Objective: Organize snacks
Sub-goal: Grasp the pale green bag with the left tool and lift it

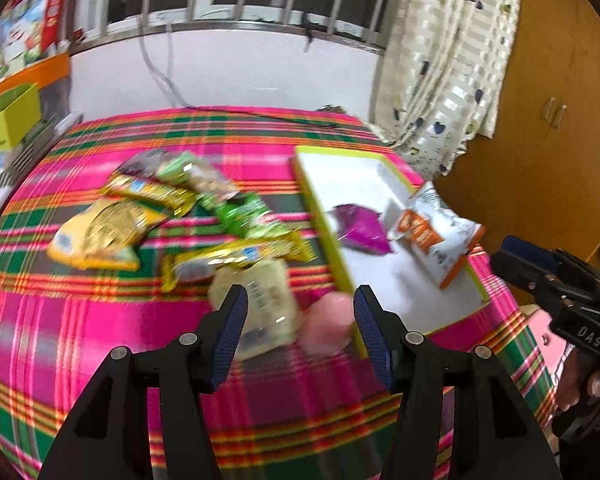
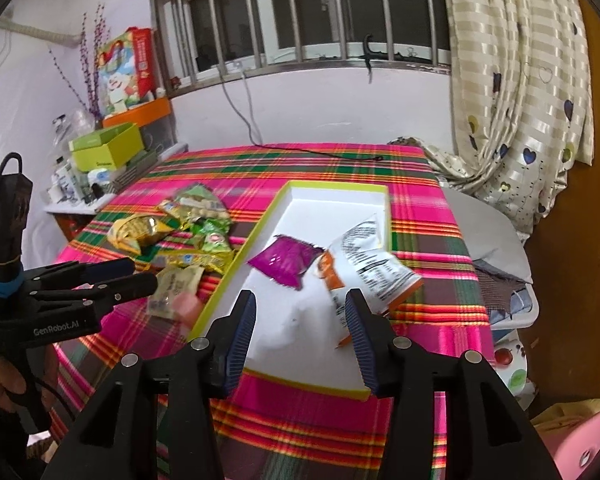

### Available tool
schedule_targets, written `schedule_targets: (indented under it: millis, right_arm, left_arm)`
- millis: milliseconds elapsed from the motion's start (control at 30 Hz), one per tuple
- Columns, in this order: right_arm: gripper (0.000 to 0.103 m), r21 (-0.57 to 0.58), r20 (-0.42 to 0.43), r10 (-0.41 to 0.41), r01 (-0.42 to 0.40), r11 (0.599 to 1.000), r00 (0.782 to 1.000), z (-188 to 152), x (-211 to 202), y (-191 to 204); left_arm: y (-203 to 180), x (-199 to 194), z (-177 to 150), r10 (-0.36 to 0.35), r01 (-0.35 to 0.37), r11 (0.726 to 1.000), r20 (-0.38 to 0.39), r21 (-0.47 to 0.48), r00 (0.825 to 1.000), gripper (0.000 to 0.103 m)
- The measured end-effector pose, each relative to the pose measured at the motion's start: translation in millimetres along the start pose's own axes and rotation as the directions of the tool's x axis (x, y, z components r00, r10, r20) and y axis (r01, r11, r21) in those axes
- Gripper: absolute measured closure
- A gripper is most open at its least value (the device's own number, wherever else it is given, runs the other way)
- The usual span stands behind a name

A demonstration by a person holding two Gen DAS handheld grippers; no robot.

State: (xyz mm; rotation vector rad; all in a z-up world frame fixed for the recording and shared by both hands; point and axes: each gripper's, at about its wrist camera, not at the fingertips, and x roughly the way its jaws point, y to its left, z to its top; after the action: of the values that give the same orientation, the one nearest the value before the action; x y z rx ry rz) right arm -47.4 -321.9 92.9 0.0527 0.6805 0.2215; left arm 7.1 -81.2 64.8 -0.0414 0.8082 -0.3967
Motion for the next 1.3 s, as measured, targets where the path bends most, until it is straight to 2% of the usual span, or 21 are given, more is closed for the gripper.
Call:
schedule_targets:
  millis: [233,533,633,867,1067,1267,1300]
  right_arm:
    - [0.057,-0.02,-0.012,0.016,-0.016,1.0,1.0,0.0,4.3,13.5]
    - [0.056,-0.025,-0.022,0.019,-0.02,1.0,1.0,-1.7,6.5,18.2]
    - [0.056,-0.024,-0.023,0.02,-0.021,0.999,1.0,-2.1,6.9,18.1]
    - [0.056,-0.022,-0.033,0.033,-0.034,0.999,0.999,-4.7,13.1,18.3]
    - [0.056,-0.024,-0.041,0.039,-0.04,0.999,0.998,-3.3,17.4,16.6]
    - [0.056,-0.019,-0.052,0.044,-0.045,0.999,0.998,-2.0,23.7,15.6]
    - [0.056,-0.019,-0.052,0.045,-0.046,0.999,0.998,-1.6,24.2,15.8]
  left_arm:
    - [23.6,-0.5,-13.4,0.039,-0.04,0.998,-0.018,-0.052,0.999,0.047]
    - [10.3,12.8,-17.1,0.011,-0.011,1.0,-0.046,-0.008,0.999,0.047]
    - [12.2,21.2,-16.6,0.02,-0.021,1.0,-0.059,-0.02,0.998,0.047]
    - [19.6,45.3,-5.6,0.068,-0.074,0.995,-0.081,-0.064,0.994,0.047]
    - [18.6,74.6,-2.6,0.106,-0.115,0.991,-0.125,-0.064,0.986,0.037]
    - [13.0,76.6,-4.9,0.158,-0.159,0.987,-0.111,-0.005,0.981,0.037]
    - [13.2,76.1,-5.7,0.168,-0.169,0.986,-0.11,0.002,0.98,0.041]
